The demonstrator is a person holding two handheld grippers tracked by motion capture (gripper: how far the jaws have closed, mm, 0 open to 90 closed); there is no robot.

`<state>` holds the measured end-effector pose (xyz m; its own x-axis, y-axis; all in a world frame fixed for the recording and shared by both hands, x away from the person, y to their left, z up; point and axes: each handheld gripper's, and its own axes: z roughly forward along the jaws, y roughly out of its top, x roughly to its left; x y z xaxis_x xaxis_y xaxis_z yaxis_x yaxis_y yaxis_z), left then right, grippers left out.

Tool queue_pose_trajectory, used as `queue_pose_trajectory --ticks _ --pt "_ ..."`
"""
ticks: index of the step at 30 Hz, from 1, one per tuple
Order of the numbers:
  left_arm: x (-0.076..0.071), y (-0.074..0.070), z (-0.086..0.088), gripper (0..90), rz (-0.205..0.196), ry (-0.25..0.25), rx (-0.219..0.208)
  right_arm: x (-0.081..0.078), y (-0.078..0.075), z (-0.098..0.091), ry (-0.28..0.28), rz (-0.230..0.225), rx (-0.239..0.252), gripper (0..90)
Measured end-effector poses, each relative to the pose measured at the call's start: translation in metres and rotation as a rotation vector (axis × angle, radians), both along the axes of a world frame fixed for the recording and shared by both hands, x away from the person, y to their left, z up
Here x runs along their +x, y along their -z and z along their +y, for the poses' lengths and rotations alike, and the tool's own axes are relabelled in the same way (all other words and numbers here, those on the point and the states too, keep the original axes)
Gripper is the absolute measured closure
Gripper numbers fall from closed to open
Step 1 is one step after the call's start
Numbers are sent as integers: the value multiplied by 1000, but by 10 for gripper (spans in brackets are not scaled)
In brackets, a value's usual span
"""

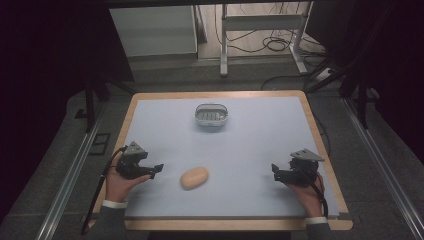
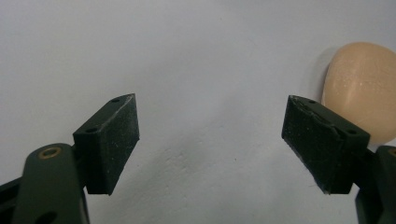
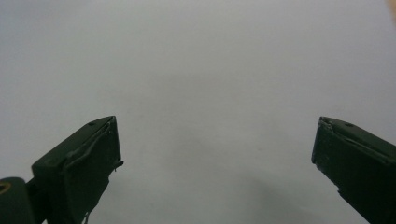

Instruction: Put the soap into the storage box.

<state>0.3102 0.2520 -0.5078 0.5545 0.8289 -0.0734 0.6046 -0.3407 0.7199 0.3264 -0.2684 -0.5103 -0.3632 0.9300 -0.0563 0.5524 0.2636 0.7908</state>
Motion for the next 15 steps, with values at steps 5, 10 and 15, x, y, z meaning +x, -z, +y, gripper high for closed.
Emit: queue_pose_trajectory --ticks 5,10,15 --pt "1 1 0 193 12 -5 -10 -6 -1 -10 2 -12 31 25" --pt "0 0 -1 194 14 1 -14 -8 -4 -8 -14 -22 28 38" --pt "0 -3 0 193 7 4 -17 -12 -8 -5 -34 -33 8 55"
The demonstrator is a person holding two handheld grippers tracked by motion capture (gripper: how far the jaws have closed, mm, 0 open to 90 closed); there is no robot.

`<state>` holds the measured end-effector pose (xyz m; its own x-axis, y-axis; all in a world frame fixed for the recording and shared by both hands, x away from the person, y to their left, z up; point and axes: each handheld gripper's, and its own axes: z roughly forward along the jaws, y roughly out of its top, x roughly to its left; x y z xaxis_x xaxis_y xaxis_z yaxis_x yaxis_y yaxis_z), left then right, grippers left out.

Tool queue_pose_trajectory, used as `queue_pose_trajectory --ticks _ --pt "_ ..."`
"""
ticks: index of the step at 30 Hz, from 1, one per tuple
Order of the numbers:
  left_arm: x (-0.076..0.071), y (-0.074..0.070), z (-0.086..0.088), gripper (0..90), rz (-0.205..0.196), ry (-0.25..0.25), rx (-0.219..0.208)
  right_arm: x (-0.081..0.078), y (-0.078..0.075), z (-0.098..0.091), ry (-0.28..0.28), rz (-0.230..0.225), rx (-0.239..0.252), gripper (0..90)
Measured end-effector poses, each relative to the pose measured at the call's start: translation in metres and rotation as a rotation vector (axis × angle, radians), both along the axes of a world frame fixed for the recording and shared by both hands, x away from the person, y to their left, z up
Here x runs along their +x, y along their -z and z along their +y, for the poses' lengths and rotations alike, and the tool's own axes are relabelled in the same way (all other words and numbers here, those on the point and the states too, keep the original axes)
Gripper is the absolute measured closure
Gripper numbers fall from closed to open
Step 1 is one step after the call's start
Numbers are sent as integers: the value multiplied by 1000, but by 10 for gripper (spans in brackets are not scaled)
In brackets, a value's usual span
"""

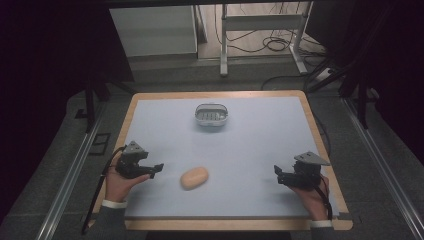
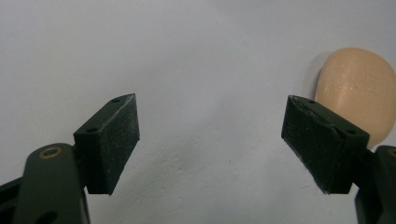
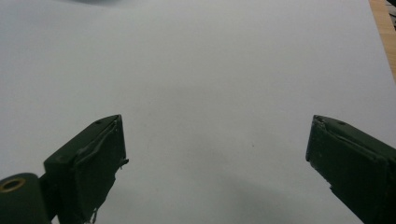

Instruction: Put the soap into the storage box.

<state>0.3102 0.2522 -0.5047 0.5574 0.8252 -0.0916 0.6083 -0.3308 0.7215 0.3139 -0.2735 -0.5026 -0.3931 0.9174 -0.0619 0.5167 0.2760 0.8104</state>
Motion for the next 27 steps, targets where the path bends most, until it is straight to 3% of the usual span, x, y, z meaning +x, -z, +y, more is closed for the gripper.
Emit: queue_pose_trajectory --ticks 7,15,22,27 --pt "2 -2 3 194 -2 -15 7 0 1 -8 -5 12 45 61" --pt "-1 -2 -2 192 8 -11 6 0 2 -8 -5 27 50 62" --pt "-5 -2 -6 190 48 -13 72 2 5 -13 -8 35 63 63" --pt "-7 -10 -8 183 52 -19 82 3 9 -11 -16 53 48 63"
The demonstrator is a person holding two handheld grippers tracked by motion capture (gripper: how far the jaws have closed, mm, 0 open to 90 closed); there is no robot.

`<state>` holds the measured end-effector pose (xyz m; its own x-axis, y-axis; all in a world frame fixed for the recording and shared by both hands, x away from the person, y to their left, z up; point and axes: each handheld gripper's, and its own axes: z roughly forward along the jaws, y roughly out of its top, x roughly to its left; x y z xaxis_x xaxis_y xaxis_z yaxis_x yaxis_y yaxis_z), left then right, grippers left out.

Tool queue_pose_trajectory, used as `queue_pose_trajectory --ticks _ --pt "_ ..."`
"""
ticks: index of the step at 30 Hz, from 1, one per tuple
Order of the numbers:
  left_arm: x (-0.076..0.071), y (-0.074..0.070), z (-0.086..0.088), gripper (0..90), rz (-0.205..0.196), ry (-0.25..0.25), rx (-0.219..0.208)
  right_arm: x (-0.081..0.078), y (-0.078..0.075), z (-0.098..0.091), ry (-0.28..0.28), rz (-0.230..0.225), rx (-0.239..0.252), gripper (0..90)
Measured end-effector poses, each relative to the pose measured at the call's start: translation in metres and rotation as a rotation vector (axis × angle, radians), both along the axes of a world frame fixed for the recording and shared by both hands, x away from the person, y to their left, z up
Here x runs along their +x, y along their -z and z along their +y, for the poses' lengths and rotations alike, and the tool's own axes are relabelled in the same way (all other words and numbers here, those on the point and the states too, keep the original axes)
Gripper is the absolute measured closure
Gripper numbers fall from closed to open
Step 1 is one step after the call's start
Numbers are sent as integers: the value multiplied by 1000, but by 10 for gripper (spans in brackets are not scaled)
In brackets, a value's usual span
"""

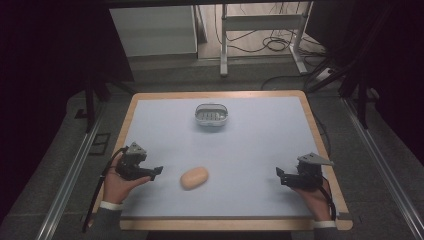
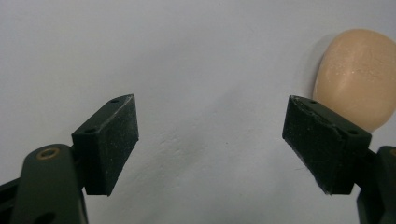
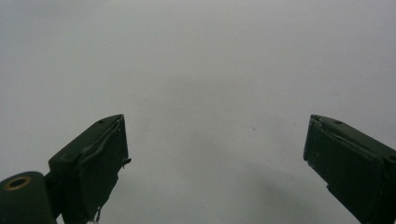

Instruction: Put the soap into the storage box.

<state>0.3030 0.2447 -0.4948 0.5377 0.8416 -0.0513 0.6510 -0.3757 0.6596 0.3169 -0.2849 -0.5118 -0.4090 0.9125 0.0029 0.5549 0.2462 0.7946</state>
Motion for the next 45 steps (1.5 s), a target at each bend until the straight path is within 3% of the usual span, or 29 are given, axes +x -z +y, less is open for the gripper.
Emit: queue_pose_trajectory --ticks 8,22,45 --pt "0 -14 -6 180 -2 38 -3 -4 -5 2 4 -21 -13 63" --pt "5 -33 -30 181 -3 116 54 -9 -6 2 5 -30 -27 63" --pt "10 -32 -71 179 25 196 112 -9 -7 2 8 -39 -29 63"
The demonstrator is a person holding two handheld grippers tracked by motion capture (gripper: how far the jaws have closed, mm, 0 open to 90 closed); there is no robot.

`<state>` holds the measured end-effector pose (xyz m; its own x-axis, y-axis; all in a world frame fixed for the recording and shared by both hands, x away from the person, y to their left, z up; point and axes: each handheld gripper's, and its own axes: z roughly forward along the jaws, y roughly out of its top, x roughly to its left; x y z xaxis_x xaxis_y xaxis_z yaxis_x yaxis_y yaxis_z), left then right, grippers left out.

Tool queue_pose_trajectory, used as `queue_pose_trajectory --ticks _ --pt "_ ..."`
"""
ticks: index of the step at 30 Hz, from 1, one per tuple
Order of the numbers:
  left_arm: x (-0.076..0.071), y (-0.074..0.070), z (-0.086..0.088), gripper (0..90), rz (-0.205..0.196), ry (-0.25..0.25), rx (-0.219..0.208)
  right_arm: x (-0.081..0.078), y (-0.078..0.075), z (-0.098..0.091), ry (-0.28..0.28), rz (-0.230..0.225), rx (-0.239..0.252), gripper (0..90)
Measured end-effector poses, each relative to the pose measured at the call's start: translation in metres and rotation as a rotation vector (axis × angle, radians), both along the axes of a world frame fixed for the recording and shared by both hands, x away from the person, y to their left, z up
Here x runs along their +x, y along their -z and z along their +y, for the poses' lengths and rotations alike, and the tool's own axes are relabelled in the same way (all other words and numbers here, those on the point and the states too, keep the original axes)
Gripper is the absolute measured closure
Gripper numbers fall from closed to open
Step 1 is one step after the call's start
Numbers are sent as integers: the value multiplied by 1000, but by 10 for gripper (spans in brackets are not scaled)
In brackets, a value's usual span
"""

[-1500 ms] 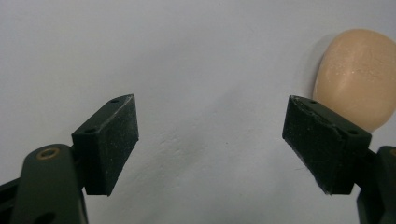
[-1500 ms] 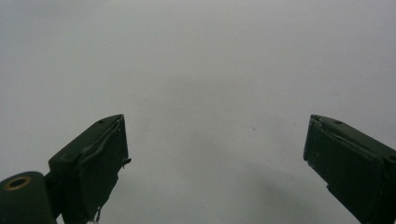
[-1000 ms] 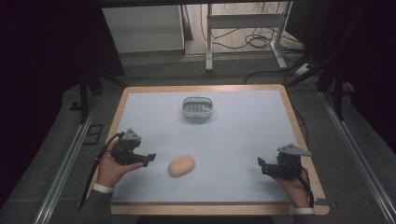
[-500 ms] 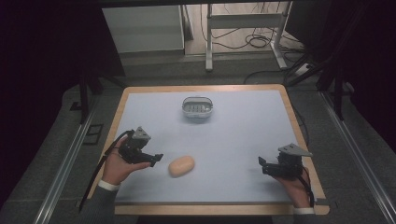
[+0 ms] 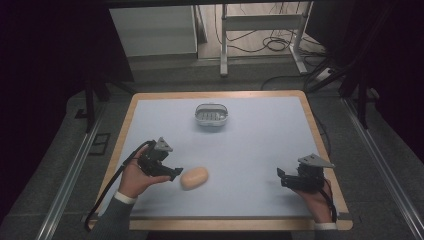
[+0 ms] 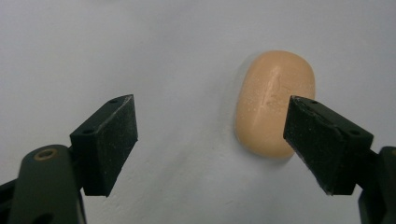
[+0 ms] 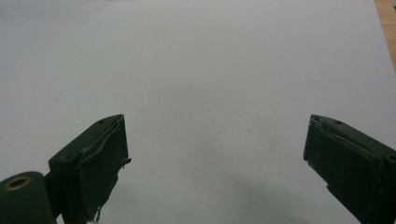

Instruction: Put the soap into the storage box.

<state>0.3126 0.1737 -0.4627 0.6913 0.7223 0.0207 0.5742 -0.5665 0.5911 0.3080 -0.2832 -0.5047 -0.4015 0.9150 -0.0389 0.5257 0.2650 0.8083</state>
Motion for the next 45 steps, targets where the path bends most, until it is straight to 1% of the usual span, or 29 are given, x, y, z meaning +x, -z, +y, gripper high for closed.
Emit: queue_pose_trajectory --ticks 7,13,15,17,18,26,30,36,41,45 --pt "2 3 -11 178 16 28 13 0 0 1 1 7 -1 63" --pt "1 11 -23 175 39 57 26 0 1 2 1 8 -8 63" --pt "2 13 -27 174 45 63 27 0 1 2 -2 9 -10 63" --pt "3 14 -31 175 50 71 15 0 2 2 -3 10 -12 63" --pt "3 15 -32 176 53 73 16 1 2 2 -5 11 -13 63" --pt "3 22 -44 174 72 104 46 1 3 3 -6 17 -20 63" --pt "3 27 -49 175 89 127 62 1 4 3 -6 18 -21 63" --pt "6 34 -55 177 118 142 71 1 5 4 -8 19 -22 63" --pt "9 39 -61 178 135 158 72 1 5 3 -6 19 -23 63" --pt "12 43 -65 178 150 167 83 1 5 3 -5 19 -25 63"
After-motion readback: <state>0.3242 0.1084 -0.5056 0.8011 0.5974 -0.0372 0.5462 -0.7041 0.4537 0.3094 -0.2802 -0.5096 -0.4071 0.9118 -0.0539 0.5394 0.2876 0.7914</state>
